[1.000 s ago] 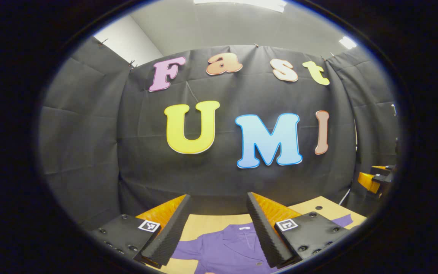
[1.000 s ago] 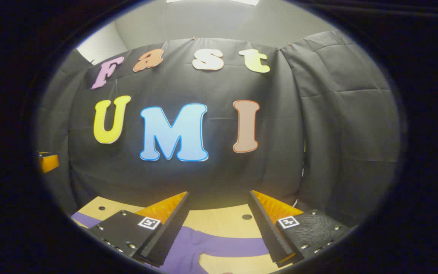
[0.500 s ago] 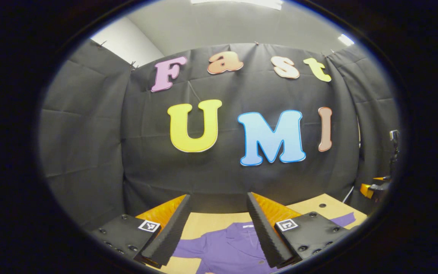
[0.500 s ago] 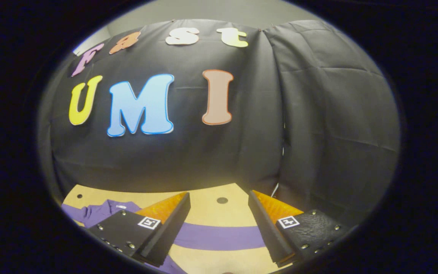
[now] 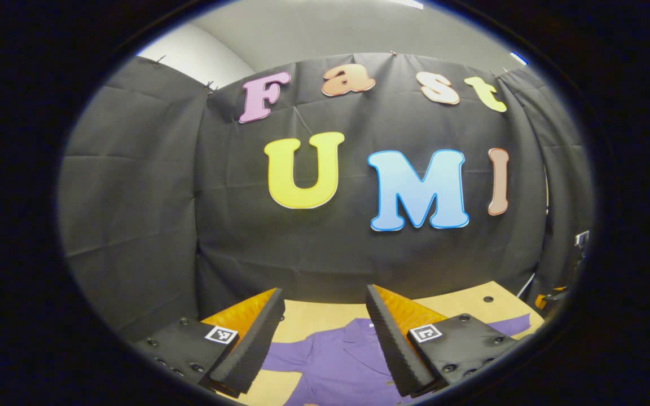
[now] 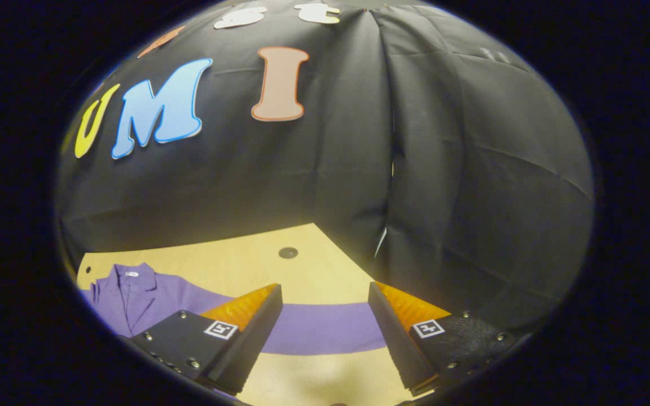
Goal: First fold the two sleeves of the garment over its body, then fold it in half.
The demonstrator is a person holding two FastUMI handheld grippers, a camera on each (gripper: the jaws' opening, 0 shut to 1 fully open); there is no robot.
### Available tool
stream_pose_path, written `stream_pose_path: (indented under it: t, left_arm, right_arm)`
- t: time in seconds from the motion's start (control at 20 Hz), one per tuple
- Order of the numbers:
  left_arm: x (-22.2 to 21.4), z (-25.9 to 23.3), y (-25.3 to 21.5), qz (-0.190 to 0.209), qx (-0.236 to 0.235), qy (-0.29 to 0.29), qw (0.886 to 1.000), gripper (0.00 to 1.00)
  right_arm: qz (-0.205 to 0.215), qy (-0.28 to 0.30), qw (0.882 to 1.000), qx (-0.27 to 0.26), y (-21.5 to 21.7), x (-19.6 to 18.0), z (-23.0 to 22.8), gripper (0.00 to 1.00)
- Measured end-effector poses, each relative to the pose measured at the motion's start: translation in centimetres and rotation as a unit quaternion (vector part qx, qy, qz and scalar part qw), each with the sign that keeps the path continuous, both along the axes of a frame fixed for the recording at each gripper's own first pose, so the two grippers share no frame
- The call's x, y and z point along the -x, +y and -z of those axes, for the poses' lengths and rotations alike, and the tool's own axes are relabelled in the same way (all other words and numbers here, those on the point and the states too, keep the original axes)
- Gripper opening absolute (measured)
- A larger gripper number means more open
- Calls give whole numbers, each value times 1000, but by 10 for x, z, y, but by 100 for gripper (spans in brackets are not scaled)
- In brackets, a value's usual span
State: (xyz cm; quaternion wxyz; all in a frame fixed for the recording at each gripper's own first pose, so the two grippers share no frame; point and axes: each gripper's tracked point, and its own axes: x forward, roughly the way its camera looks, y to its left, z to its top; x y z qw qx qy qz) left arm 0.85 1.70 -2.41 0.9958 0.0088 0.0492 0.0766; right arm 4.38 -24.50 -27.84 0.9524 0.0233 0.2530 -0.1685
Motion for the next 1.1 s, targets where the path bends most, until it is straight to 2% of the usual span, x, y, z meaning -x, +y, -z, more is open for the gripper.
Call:
stream_pose_path:
  t: [0.3, 0.5, 0.9, 1.1]
  left_arm:
    - [0, 15, 2, -25, 10, 16, 1000, 93]
    - [1, 21, 7, -42, 16, 26, 999, 93]
    - [12, 29, 20, -66, 24, 37, 997, 93]
    - [15, 30, 21, -68, 23, 37, 997, 93]
  right_arm:
    - [8, 82, 996, -13, -24, -1, 75, 96]
    - [-2, 126, 991, -36, -26, -2, 112, 98]
    - [-29, 209, 977, -39, -16, 9, 163, 96]
    - [-27, 204, 977, -60, -16, 5, 160, 95]
